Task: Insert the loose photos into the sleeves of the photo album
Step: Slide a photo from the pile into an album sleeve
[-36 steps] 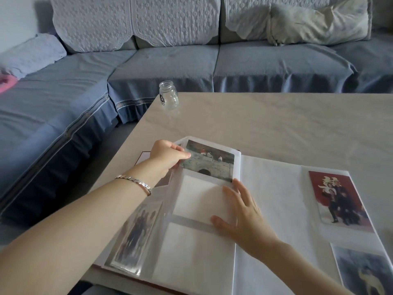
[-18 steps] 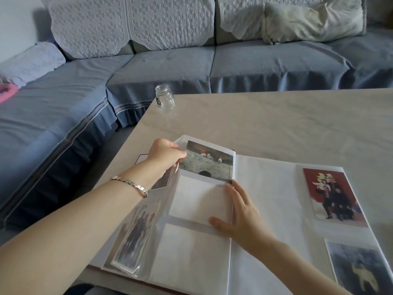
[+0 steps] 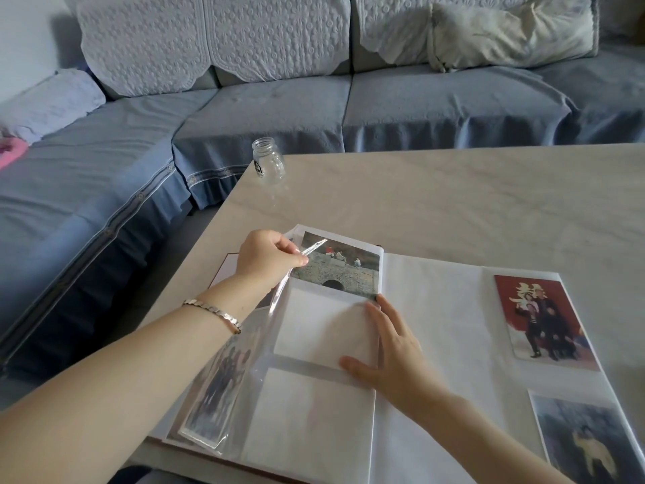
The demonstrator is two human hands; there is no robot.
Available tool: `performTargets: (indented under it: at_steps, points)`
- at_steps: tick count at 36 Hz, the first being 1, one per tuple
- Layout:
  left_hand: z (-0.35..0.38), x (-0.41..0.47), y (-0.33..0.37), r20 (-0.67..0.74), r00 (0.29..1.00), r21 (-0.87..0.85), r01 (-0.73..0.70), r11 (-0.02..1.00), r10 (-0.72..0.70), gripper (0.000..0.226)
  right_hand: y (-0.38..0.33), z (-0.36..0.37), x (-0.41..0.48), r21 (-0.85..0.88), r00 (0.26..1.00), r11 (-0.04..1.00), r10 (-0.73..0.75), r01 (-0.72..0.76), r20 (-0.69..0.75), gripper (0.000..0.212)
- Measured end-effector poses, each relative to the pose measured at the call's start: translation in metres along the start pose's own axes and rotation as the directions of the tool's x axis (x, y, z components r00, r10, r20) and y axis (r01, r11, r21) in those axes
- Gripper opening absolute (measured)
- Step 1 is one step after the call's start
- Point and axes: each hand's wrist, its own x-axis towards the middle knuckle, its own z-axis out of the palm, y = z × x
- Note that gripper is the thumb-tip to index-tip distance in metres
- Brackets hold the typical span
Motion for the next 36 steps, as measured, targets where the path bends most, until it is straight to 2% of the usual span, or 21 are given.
performTargets:
  at_steps: [14, 24, 29, 31, 32, 34, 36]
  points:
    - [0.003, -0.005, -0.002, -0.064, 0.996, 0.03, -0.064, 0.997, 0.066, 0.013, 0.001, 0.001, -0.001, -0.004, 1.0, 1.0, -0.008, 0.008, -0.018, 0.091]
    - [0.003, -0.005, -0.002, -0.074, 0.993, -0.012, -0.092, 0.996, 0.09, 0.019, 0.001, 0.004, -0.004, 0.039, 0.998, 0.999, -0.023, 0.026, -0.064, 0.099]
    - [0.001, 0.0, -0.001, -0.012, 0.998, -0.254, 0.058, 0.965, -0.063, 0.018, 0.001, 0.003, -0.003, 0.054, 0.998, 0.998, -0.016, 0.02, -0.064, 0.1]
    - [0.004, 0.002, -0.005, -0.01, 0.993, -0.277, 0.112, 0.954, -0.12, 0.018, 0.001, 0.004, -0.002, 0.042, 0.998, 0.999, -0.019, 0.022, -0.062, 0.102]
    - [0.007, 0.002, -0.007, -0.023, 0.992, -0.24, 0.113, 0.964, -0.122, 0.018, 0.001, 0.004, -0.002, 0.034, 0.998, 0.999, -0.019, 0.021, -0.057, 0.106]
    - [0.016, -0.002, -0.015, -0.068, 0.996, -0.036, 0.047, 0.998, -0.049, 0.025, 0.0, 0.005, -0.002, 0.016, 0.999, 1.0, -0.007, 0.008, -0.048, 0.114]
    - [0.028, -0.009, -0.022, -0.111, 0.98, 0.231, -0.137, 0.963, 0.166, 0.033, 0.001, 0.006, -0.001, 0.006, 0.998, 1.0, 0.003, -0.003, -0.055, 0.118]
